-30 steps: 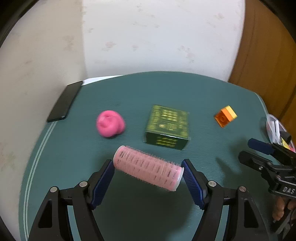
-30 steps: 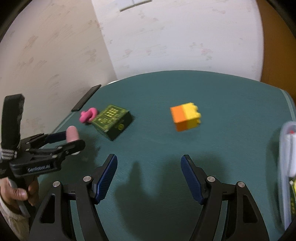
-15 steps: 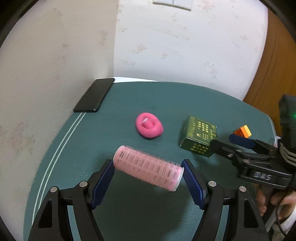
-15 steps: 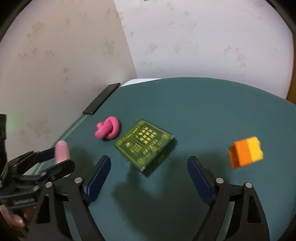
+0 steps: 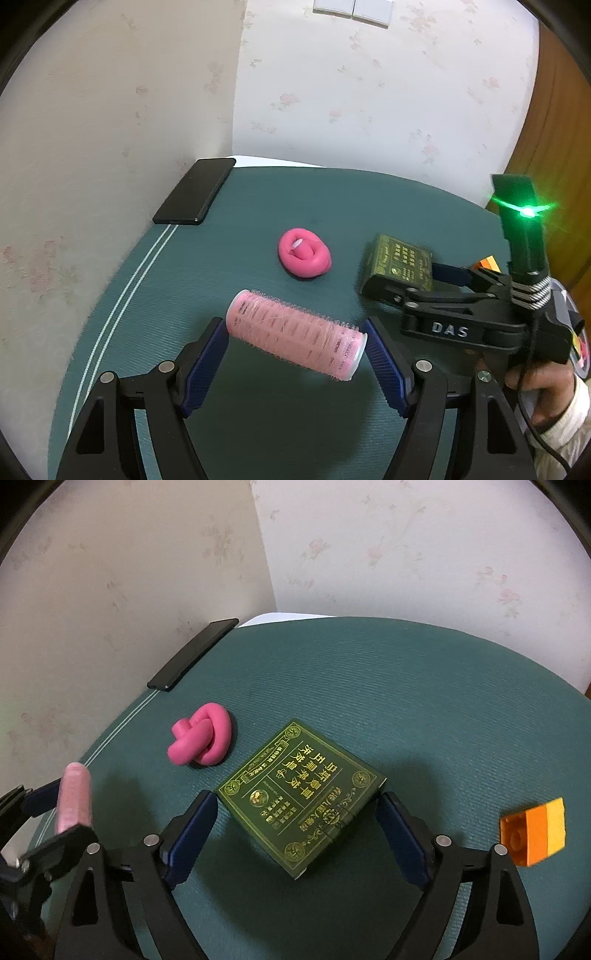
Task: Organize objects
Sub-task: 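Grasp the flat dark-green box with the right tool while the left tool holds the roller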
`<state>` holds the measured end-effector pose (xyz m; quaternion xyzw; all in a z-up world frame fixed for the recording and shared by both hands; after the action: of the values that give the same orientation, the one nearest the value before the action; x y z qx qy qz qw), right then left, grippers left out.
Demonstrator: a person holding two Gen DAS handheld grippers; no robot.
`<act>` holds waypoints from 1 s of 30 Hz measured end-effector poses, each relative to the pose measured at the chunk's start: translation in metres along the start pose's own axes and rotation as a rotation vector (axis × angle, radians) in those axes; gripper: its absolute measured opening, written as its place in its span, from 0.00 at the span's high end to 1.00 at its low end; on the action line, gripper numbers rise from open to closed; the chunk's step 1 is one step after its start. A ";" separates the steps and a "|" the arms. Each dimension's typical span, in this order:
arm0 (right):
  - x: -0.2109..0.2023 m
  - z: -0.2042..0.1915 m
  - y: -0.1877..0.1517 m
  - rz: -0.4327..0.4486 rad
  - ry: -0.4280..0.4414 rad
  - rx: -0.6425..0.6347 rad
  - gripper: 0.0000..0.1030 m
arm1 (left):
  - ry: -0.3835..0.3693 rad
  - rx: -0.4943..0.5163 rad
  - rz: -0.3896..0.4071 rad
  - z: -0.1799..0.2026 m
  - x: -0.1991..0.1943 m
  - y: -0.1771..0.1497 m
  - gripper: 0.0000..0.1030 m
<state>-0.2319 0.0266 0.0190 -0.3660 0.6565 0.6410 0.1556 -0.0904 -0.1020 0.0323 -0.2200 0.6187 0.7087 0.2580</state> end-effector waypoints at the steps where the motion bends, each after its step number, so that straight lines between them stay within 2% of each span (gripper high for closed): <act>1: 0.003 0.000 0.000 -0.008 -0.001 -0.001 0.12 | 0.001 0.000 -0.001 0.000 0.000 0.000 0.25; 5: 0.011 0.000 0.001 -0.036 -0.005 -0.003 0.12 | 0.003 -0.008 0.000 -0.001 0.000 0.000 0.25; 13: 0.015 0.001 0.004 -0.031 -0.012 0.001 0.13 | -0.005 0.012 -0.014 0.004 0.003 -0.003 0.25; 16: 0.012 0.003 0.004 -0.018 -0.004 0.020 0.21 | -0.006 0.013 -0.018 0.004 0.004 -0.004 0.25; 20: 0.005 0.005 0.000 -0.015 0.009 0.024 0.41 | -0.007 0.012 -0.019 0.004 0.004 -0.004 0.25; 28: -0.010 0.010 -0.010 -0.025 0.023 0.032 0.52 | -0.017 0.014 -0.013 0.007 0.002 -0.004 0.25; 29: -0.011 0.009 -0.011 -0.028 0.024 0.027 0.61 | -0.018 0.013 -0.011 0.007 0.002 -0.004 0.25; 30: -0.013 0.008 -0.012 -0.031 0.026 0.020 0.65 | -0.020 0.013 -0.010 0.008 0.002 -0.004 0.25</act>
<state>-0.2170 0.0390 0.0176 -0.3830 0.6592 0.6268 0.1608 -0.0896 -0.0937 0.0289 -0.2143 0.6196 0.7056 0.2689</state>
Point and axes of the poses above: each gripper's, at about its wrist camera, not at the fingertips, and x roughly the way its jaws point, z to its right, y to its top, the point moved 1 cm from there along x, roughly the way its jaws point, and after that the axes turned 7 degrees about z, right-handed, at the moved point
